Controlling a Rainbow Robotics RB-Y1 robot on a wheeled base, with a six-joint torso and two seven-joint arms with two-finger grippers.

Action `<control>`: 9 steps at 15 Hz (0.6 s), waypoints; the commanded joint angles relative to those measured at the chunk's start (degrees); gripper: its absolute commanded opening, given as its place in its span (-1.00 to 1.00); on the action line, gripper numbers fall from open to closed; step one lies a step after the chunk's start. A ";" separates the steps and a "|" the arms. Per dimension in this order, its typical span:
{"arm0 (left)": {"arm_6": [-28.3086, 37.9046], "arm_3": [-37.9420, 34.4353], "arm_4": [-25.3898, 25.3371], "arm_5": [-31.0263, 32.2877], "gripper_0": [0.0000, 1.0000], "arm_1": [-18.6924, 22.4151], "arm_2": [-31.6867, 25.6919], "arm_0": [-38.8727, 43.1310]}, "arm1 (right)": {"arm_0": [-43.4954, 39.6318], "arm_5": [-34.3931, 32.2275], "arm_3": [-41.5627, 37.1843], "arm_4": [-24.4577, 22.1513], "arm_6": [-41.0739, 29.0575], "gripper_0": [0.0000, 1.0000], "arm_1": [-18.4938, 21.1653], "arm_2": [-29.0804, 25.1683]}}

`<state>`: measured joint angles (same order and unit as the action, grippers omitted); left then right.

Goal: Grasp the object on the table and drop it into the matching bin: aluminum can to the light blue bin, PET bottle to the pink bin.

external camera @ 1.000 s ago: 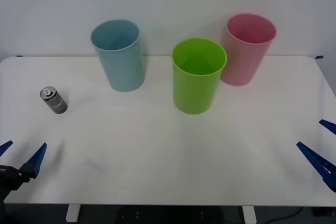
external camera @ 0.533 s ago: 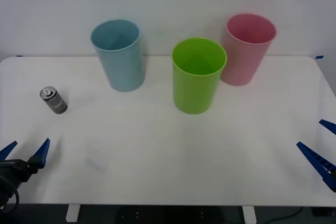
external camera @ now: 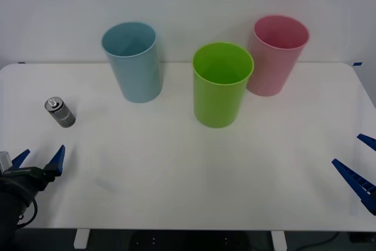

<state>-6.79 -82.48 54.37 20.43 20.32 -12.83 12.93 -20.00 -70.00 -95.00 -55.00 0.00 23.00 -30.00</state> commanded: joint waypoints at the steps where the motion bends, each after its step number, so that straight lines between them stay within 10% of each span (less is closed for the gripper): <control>1: -0.68 1.18 -0.06 -0.48 1.00 -0.98 0.00 -2.12 | 0.00 0.00 0.00 0.00 0.00 1.00 0.00 0.00; 9: -2.79 5.23 0.30 -3.11 1.00 -3.00 0.00 -8.45 | 0.00 0.00 0.00 0.00 0.00 1.00 0.00 0.00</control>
<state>-9.30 -77.39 54.38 18.17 17.58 -12.77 5.04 -20.00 -70.00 -95.00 -55.00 0.00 23.00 -30.00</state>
